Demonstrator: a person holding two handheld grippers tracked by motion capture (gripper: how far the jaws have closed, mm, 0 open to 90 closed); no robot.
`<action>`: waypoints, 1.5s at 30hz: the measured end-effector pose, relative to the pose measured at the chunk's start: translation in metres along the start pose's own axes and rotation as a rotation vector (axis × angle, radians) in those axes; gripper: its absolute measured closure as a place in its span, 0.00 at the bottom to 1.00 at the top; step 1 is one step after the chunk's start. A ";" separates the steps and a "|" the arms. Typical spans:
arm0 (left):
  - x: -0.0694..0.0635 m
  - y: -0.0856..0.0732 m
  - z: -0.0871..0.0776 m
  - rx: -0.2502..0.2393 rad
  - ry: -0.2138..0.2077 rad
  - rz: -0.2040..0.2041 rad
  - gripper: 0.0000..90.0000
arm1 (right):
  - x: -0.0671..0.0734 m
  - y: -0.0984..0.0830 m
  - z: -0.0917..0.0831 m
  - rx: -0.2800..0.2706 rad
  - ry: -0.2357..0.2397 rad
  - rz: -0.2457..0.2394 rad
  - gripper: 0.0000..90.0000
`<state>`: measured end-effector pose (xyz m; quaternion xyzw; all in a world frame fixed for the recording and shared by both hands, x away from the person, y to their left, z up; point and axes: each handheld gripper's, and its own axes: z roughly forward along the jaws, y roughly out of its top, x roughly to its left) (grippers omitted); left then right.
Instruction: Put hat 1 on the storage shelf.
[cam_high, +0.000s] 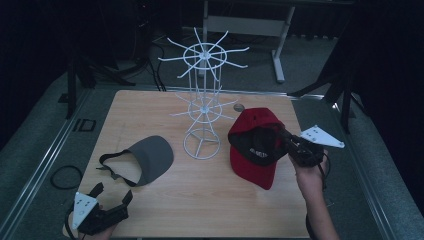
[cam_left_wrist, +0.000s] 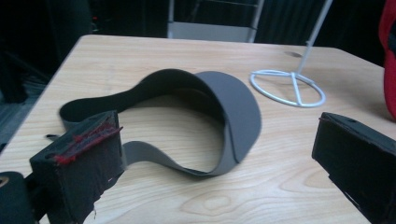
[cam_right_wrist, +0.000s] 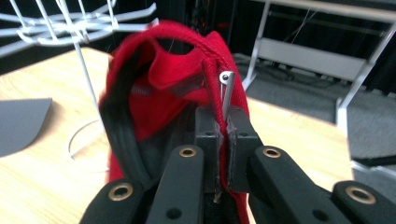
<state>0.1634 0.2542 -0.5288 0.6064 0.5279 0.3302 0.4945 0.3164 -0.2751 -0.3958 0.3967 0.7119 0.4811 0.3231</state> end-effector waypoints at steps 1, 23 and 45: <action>-0.001 0.000 0.001 0.006 -0.010 0.005 0.02 | 0.000 0.003 -0.002 -0.005 0.005 -0.002 0.95; -0.087 0.052 0.044 0.043 -0.277 0.116 0.04 | -0.012 0.022 -0.047 -0.070 -0.006 0.007 0.95; -0.174 0.097 0.107 0.060 -0.425 0.224 0.06 | 0.003 0.023 -0.060 -0.103 0.052 0.004 0.95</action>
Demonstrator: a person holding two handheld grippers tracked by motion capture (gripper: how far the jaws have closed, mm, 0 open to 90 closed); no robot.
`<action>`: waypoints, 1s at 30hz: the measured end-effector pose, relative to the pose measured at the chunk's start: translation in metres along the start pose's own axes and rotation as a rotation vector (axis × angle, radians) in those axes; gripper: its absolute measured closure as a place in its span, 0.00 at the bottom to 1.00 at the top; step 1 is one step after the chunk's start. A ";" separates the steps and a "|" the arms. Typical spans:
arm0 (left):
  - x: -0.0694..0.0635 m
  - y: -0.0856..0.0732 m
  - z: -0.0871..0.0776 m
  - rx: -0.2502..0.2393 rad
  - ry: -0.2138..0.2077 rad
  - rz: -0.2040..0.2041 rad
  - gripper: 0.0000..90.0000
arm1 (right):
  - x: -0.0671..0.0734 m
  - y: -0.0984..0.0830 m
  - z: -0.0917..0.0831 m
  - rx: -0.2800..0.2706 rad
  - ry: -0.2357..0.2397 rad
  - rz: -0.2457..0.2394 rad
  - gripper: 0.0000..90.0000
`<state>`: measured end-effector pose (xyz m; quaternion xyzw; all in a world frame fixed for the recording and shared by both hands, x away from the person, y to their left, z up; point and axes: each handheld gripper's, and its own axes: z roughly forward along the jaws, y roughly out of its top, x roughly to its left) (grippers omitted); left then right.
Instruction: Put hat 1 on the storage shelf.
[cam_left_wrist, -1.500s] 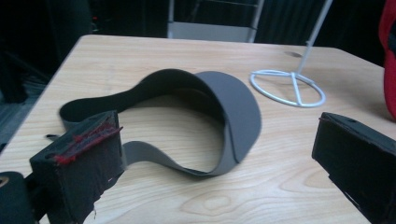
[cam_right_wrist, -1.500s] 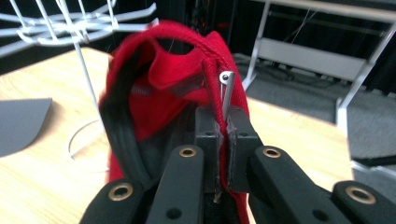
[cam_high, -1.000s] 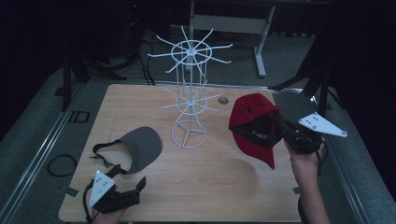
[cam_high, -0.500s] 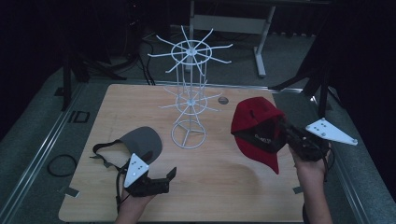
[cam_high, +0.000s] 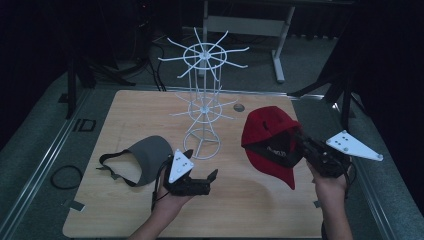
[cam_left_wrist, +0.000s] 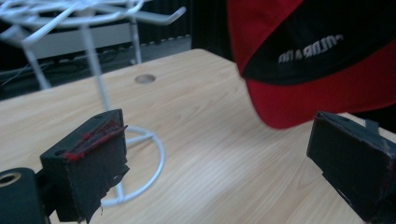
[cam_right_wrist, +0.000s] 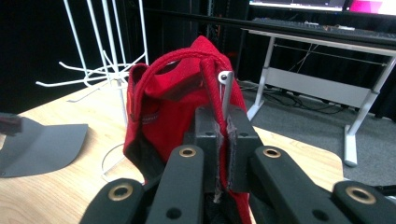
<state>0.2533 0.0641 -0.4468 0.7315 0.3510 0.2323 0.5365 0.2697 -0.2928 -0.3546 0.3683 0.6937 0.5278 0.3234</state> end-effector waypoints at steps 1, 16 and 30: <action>-0.002 0.004 0.004 0.000 -0.004 0.004 0.06 | 0.001 0.000 0.000 0.000 0.005 0.000 0.95; -0.042 0.062 0.063 -0.024 0.009 0.149 0.06 | 0.012 0.002 -0.006 0.001 0.037 -0.014 0.95; -0.053 0.098 0.090 -0.010 0.043 0.215 0.17 | 0.021 0.007 -0.014 -0.013 0.080 -0.038 0.95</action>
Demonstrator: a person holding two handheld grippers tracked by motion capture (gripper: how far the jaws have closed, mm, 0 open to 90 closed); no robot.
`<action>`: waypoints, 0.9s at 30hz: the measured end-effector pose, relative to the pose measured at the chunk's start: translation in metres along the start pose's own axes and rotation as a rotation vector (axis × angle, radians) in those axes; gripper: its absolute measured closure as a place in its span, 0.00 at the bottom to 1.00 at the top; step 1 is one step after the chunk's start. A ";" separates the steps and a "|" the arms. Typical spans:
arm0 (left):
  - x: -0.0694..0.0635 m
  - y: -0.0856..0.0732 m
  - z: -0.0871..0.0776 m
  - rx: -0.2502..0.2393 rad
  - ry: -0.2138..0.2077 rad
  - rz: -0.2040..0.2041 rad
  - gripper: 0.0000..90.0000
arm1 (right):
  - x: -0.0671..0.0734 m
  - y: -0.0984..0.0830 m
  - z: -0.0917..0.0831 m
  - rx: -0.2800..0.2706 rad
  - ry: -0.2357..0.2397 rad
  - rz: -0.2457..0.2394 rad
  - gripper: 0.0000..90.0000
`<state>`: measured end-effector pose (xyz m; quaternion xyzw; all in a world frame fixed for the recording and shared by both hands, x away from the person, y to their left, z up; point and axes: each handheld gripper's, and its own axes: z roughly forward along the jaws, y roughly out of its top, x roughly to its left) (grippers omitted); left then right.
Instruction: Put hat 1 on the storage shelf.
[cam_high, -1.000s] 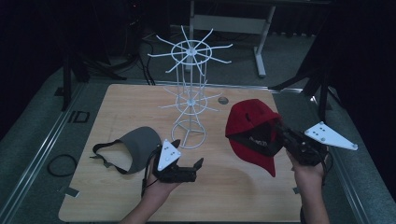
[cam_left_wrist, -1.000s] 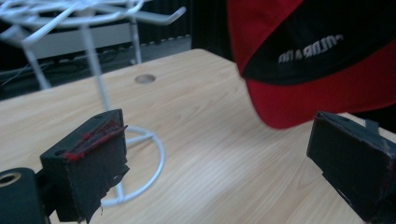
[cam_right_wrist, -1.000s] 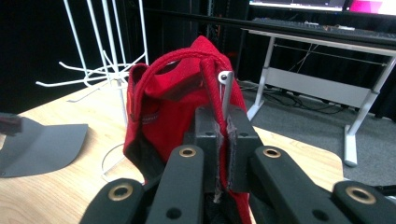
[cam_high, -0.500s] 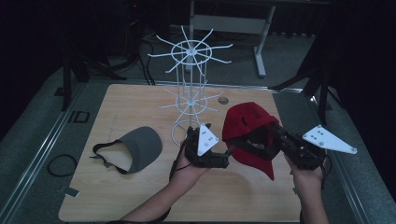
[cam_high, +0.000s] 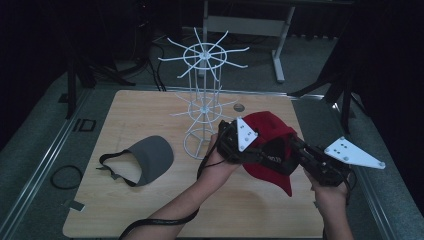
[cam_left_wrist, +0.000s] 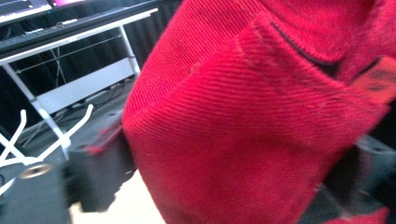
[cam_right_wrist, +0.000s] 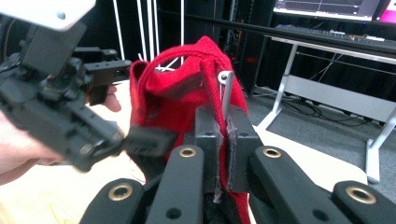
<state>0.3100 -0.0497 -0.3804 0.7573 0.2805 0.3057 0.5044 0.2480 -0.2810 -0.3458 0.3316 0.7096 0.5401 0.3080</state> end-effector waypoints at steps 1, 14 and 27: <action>0.001 0.002 0.001 0.002 0.002 -0.010 0.18 | 0.000 0.000 0.000 0.002 -0.001 -0.001 0.95; 0.001 0.021 0.003 0.004 0.026 -0.061 0.98 | 0.003 -0.008 0.005 0.020 -0.015 0.017 0.95; -0.006 0.047 -0.006 -0.059 0.001 -0.040 0.98 | -0.001 -0.015 -0.001 0.005 -0.037 0.051 0.88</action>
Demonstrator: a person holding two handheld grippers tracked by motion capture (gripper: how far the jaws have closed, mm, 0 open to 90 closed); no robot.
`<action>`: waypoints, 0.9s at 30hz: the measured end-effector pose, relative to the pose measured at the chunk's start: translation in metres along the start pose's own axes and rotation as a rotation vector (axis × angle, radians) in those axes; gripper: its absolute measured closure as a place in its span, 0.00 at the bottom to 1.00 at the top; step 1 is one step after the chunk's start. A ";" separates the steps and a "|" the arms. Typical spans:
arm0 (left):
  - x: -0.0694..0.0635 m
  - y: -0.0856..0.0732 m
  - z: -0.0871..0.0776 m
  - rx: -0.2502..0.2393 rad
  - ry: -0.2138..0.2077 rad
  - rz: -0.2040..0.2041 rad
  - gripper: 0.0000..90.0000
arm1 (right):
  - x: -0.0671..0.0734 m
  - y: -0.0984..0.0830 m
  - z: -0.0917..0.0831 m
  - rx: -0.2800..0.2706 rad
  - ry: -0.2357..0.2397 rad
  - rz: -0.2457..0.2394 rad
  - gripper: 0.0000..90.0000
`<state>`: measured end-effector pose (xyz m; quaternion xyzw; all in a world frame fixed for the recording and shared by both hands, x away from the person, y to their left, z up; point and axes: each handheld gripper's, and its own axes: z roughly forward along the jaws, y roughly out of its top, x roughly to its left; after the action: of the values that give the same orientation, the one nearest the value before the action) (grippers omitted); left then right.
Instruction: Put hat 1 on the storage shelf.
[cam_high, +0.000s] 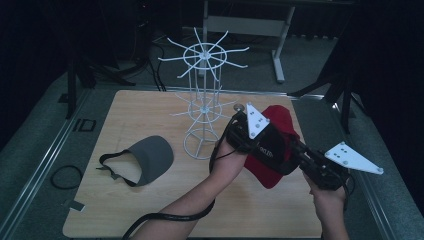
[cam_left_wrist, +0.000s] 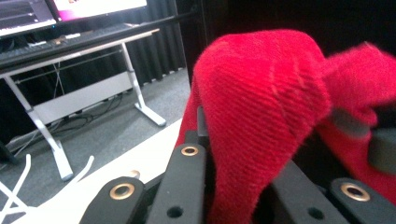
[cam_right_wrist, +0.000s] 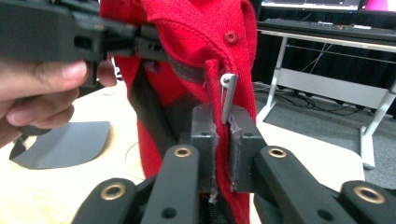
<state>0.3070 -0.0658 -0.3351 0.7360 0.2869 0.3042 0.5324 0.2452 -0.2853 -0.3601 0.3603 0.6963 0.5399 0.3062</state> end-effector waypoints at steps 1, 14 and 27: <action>0.000 0.002 0.000 -0.006 -0.001 -0.006 0.98 | 0.000 0.000 0.000 0.000 0.003 0.001 0.86; 0.012 0.012 -0.009 -0.072 -0.017 -0.010 0.98 | -0.001 -0.002 -0.025 -0.036 0.119 -0.023 0.49; 0.036 0.002 -0.030 -0.177 -0.299 0.047 0.98 | -0.012 0.003 -0.038 0.002 0.108 -0.065 0.56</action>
<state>0.3077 -0.0210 -0.3210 0.7298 0.1595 0.2278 0.6246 0.2210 -0.3152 -0.3480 0.3081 0.7238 0.5476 0.2851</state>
